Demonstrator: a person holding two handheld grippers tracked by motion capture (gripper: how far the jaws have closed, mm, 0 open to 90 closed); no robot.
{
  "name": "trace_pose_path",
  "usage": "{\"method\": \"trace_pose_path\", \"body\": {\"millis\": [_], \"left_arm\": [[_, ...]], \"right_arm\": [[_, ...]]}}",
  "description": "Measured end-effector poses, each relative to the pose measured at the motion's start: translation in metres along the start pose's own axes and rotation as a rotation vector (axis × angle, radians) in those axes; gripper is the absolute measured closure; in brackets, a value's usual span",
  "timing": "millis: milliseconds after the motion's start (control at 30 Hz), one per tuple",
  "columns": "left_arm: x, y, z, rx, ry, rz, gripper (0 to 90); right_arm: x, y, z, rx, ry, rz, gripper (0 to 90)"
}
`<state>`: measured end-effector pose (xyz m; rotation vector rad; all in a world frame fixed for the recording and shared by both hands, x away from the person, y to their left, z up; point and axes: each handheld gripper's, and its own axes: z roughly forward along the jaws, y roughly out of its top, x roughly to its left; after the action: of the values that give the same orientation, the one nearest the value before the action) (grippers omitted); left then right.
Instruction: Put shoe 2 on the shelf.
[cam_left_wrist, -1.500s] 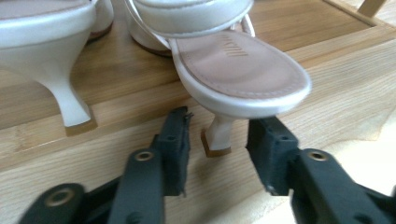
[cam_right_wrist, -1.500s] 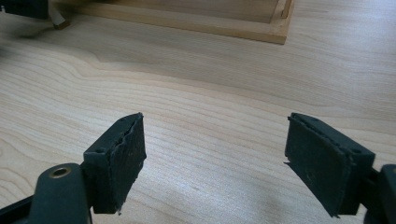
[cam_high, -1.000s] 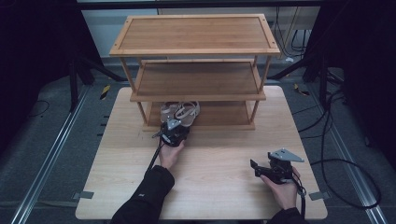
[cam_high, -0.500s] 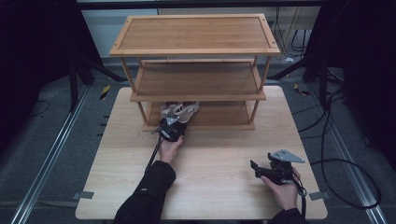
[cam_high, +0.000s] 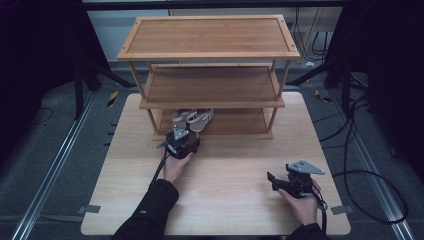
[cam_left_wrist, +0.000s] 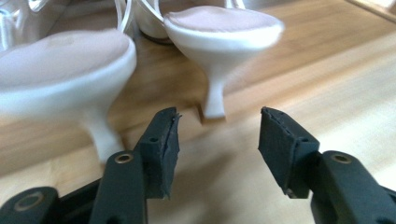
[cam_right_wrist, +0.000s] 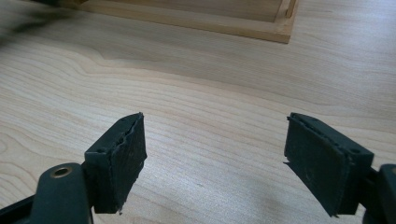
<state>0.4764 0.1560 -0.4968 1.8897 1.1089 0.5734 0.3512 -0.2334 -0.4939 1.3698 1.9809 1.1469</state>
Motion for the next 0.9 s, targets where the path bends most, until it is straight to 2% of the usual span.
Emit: {"method": "trace_pose_path", "body": {"millis": [100, 233, 400, 500, 600, 667, 800, 900], "left_arm": [[0.0, -0.004, -0.019, 0.008, -0.037, 0.031, 43.3], [0.002, -0.006, -0.044, 0.015, -0.084, 0.03, 39.3], [0.007, -0.009, -0.075, -0.024, -0.126, 0.009, 36.8], [0.009, -0.019, -0.094, -0.02, -0.146, 0.026, 34.4], [0.014, -0.027, -0.102, -0.004, -0.156, 0.008, 33.2], [0.02, -0.034, -0.109, 0.008, -0.154, -0.009, 31.9], [0.032, -0.048, -0.12, 0.021, -0.111, -0.006, 30.1], [0.04, -0.059, -0.126, 0.014, -0.084, -0.044, 29.5]], "right_arm": [[0.001, 0.0, -0.001, -0.005, -0.003, 0.005, 21.0], [0.001, 0.001, -0.001, -0.003, -0.012, -0.002, 20.7], [-0.003, 0.001, -0.002, -0.001, -0.024, 0.002, 19.9], [-0.005, 0.001, -0.002, -0.003, -0.032, 0.007, 19.5], [-0.006, 0.001, -0.002, -0.001, -0.037, 0.008, 19.0], [-0.006, 0.001, -0.002, 0.001, -0.038, 0.009, 18.7], [-0.006, 0.0, -0.003, 0.001, -0.041, 0.015, 18.3], [-0.006, 0.001, -0.003, 0.0, -0.044, 0.012, 17.7]]}}
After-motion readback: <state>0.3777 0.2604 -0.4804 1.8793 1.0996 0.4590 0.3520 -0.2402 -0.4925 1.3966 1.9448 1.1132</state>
